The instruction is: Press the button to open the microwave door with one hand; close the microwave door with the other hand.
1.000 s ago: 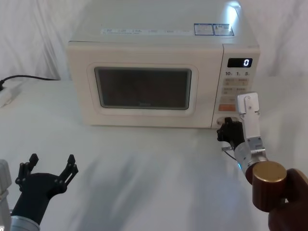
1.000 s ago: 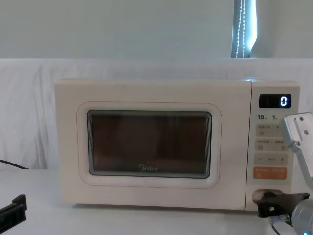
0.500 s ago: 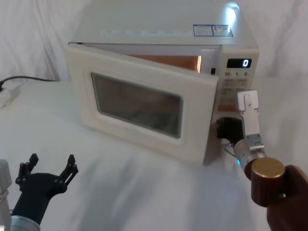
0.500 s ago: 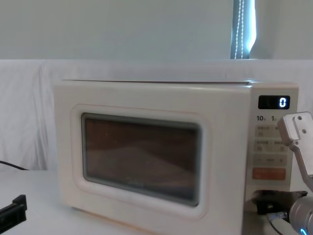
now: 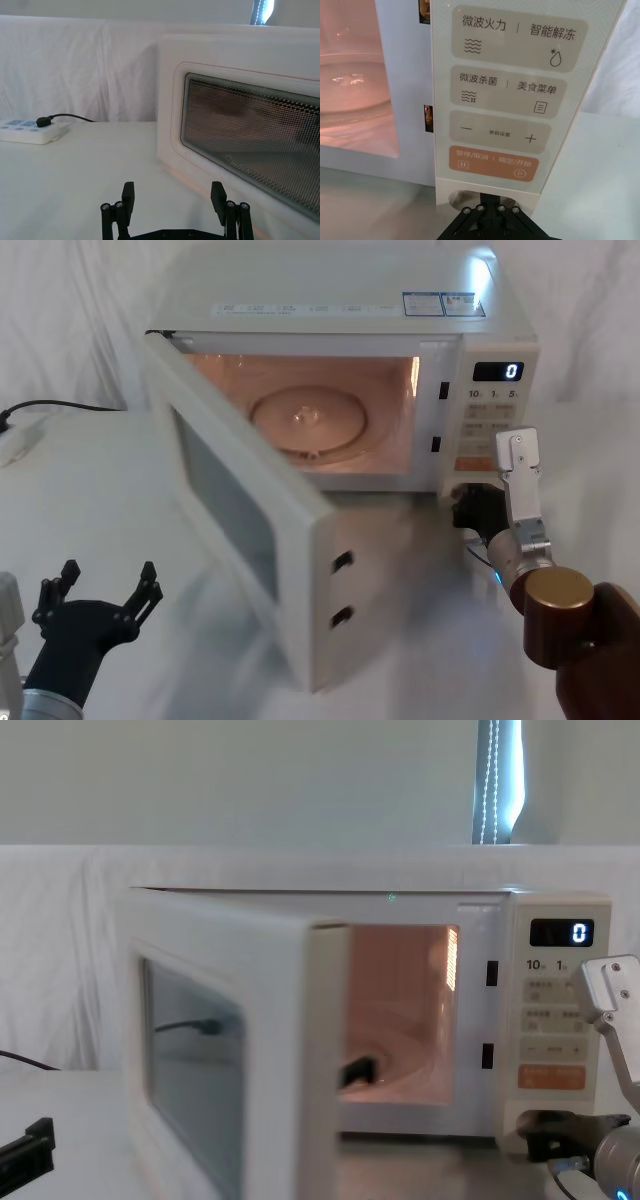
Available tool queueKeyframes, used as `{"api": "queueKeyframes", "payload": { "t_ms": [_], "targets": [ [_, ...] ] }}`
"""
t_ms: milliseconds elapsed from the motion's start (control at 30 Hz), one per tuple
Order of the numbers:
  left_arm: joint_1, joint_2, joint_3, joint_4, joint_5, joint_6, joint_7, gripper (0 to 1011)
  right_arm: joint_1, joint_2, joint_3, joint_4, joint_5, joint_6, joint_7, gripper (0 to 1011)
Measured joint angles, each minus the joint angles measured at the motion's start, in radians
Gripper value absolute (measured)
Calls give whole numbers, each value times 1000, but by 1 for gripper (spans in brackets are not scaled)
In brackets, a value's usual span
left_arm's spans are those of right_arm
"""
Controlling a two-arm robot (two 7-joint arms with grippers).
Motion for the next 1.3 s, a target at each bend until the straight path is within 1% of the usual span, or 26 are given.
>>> {"api": "queueKeyframes", "payload": {
  "t_ms": [400,633,1033,1300],
  "targets": [
    [0,0,0,0,0,0,0,1001,-6,7,0,-2,8,-4,14,0],
    [0,0,0,0,0,0,0,1001,-19,14,-3,-21,16,-11,27,0],
    [0,0,0,0,0,0,0,1001,-53,30,-15,-80,23,-4,50,0],
    [0,0,0,0,0,0,0,1001,-82,38,-26,-134,27,5,63,0]
  ]
}}
